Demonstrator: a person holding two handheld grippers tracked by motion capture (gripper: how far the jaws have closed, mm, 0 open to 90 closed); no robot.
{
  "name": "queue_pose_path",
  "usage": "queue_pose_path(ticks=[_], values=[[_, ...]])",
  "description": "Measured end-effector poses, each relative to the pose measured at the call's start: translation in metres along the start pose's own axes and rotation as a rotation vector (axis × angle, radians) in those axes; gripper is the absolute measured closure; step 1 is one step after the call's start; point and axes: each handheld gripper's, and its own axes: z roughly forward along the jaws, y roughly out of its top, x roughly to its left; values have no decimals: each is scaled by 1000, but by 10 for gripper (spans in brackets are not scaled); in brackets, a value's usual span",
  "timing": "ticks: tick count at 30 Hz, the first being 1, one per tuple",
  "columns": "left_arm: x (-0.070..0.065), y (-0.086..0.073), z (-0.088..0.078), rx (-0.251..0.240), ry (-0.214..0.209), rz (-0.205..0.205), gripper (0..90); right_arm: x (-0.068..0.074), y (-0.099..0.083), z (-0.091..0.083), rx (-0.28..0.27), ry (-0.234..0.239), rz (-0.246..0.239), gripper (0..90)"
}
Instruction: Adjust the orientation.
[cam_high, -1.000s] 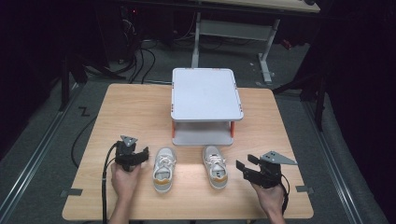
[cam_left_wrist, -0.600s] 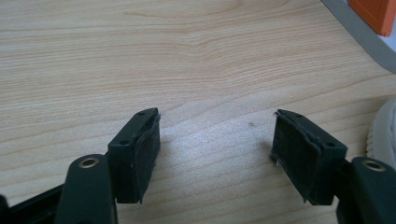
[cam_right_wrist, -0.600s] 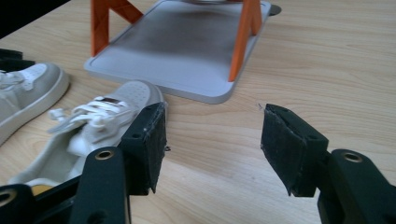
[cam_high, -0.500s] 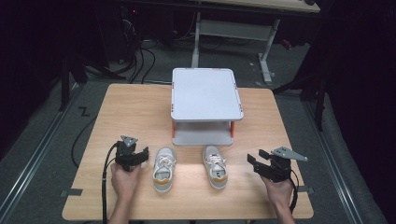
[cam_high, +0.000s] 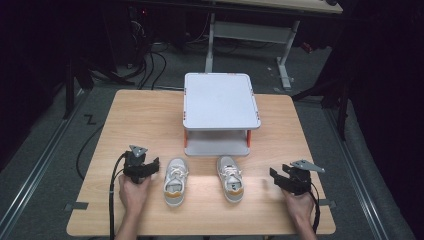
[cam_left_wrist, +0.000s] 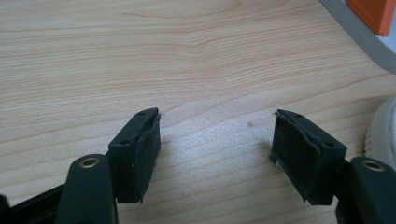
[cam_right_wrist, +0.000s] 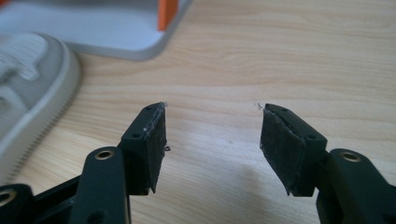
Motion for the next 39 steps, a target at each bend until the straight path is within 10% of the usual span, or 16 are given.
queue_pose_path(ticks=[14,39], values=[[3,0,-4,12,-38,-21,335,1,-8,16,69,-67,-60,392],[-28,6,-70,4,-287,32,357,0,-7,16,68,-62,-67,381]])
